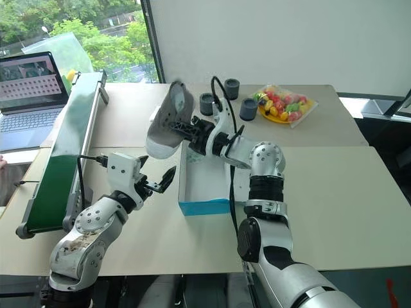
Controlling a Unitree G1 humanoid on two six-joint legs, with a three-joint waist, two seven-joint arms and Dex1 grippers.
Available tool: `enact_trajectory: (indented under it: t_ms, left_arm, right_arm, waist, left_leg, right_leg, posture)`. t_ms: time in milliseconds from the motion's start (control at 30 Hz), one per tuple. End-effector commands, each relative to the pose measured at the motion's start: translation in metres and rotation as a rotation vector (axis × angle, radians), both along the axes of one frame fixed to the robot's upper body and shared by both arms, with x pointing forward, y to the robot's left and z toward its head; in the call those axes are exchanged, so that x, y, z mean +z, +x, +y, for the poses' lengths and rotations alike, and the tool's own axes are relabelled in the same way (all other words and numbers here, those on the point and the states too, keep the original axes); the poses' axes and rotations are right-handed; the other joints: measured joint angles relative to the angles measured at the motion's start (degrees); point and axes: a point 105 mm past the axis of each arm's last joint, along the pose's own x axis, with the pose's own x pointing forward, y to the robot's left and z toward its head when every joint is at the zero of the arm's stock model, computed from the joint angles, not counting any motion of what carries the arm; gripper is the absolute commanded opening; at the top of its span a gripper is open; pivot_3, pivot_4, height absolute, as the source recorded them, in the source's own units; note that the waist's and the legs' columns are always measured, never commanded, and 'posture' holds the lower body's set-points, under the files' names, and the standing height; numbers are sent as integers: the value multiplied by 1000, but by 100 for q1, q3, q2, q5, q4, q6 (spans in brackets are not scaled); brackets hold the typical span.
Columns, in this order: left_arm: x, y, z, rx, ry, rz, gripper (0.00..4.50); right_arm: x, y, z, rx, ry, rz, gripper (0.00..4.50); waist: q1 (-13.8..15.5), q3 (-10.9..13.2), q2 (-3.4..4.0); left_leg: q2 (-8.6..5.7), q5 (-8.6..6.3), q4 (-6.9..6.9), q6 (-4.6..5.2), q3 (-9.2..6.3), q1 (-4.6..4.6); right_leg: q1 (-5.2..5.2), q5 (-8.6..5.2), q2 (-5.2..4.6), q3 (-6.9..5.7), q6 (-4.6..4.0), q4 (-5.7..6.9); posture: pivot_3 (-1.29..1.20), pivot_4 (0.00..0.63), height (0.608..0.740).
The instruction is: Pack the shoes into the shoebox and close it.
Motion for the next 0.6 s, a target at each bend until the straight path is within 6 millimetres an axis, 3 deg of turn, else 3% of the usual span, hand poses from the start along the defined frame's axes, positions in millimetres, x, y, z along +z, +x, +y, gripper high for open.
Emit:
enact_trajectory:
  t_ms: [33,133,233,367,467,600]
  left_arm:
    - [11,-8,-8,-66,50,-44,4457]
    - [15,-18,-10,-137,80,-51,4457]
    - [13,-33,-8,-249,165,-19,4457]
    - [16,-46,7,-347,229,14,4457]
    - [16,-46,15,-381,283,34,4457]
    - [19,-42,15,-419,324,22,4457]
  right_arm:
    - [27,13,-16,-121,27,-74,431]
    - [29,21,-30,-183,-72,-114,431]
    - [21,21,-47,-190,-315,-129,431]
    - [6,3,-71,-119,-564,-82,431]
    - [-9,-18,-72,-24,-675,-16,431]
    - [-31,-29,-64,23,-752,16,431]
  waist:
    - [0,0,1]
    - [-1,2,3]
    - [-1,5,8]
    - [-1,11,19]
    - [-24,13,22]
    - [-15,13,22]
  left_leg:
    - [0,0,0,0,0,0]
    - [0,0,0,0,1,-2]
    - [0,0,-1,1,3,-5]
    - [3,-1,-2,2,5,-4]
    - [11,-3,-2,5,10,-4]
    - [16,-5,-2,9,21,4]
  right_leg:
    - [0,0,0,0,0,0]
    - [-1,0,0,0,0,-1]
    - [-4,-1,0,0,1,-3]
    - [-4,-2,1,0,-1,-6]
    - [-4,-3,7,1,-3,-8]
    - [0,-3,11,9,-3,-7]
  posture:
    - [0,150,740]
    - [0,150,740]
    - [0,150,740]
    - [0,150,740]
    - [0,150,740]
    - [0,150,740]
